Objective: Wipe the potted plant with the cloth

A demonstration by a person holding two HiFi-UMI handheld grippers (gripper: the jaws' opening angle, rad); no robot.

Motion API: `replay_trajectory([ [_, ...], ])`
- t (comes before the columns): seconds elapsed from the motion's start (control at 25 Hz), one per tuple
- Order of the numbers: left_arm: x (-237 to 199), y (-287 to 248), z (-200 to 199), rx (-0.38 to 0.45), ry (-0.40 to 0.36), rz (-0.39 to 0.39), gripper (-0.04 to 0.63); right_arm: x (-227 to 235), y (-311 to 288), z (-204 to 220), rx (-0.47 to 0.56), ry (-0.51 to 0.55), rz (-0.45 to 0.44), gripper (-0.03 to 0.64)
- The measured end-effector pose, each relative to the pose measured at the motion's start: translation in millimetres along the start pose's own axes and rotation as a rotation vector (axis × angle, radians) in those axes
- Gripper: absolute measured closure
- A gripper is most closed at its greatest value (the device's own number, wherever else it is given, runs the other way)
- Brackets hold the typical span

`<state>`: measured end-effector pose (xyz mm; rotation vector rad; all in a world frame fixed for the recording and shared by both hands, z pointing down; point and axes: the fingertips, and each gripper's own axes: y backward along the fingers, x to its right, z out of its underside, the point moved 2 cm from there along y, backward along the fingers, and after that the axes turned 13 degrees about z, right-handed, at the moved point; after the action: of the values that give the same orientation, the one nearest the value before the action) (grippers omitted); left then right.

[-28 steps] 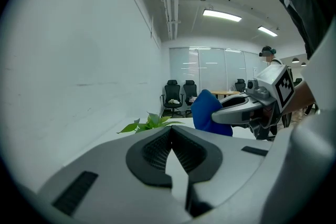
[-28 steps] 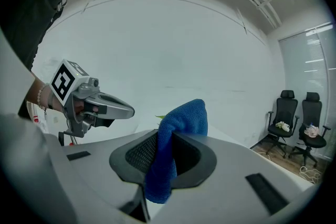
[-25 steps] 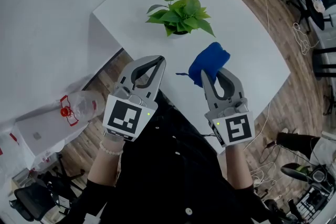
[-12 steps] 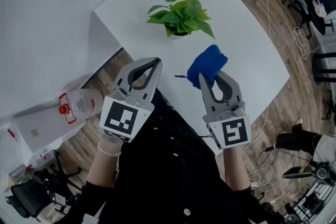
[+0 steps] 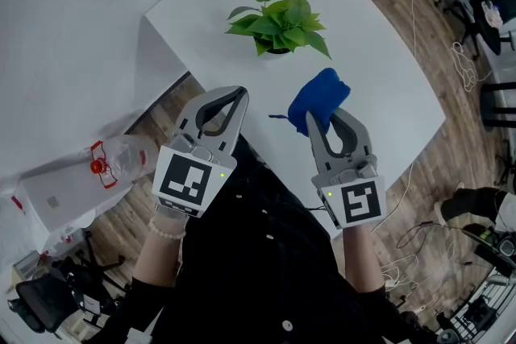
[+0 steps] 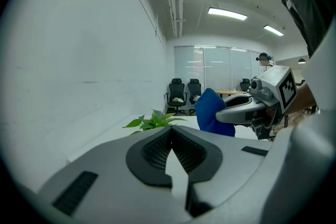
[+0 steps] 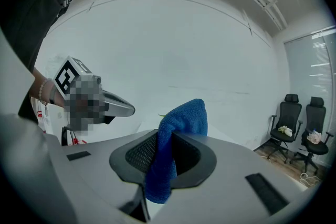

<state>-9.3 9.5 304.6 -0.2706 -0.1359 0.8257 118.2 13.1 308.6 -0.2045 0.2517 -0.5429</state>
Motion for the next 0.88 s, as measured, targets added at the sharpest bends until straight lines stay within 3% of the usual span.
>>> replay_trajectory([
  [0.88, 5.2, 1.9, 2.3, -0.004, 0.007, 0.012, 0.581, -7.5, -0.3, 1.5, -0.007, 0.006, -0.012, 0.523],
])
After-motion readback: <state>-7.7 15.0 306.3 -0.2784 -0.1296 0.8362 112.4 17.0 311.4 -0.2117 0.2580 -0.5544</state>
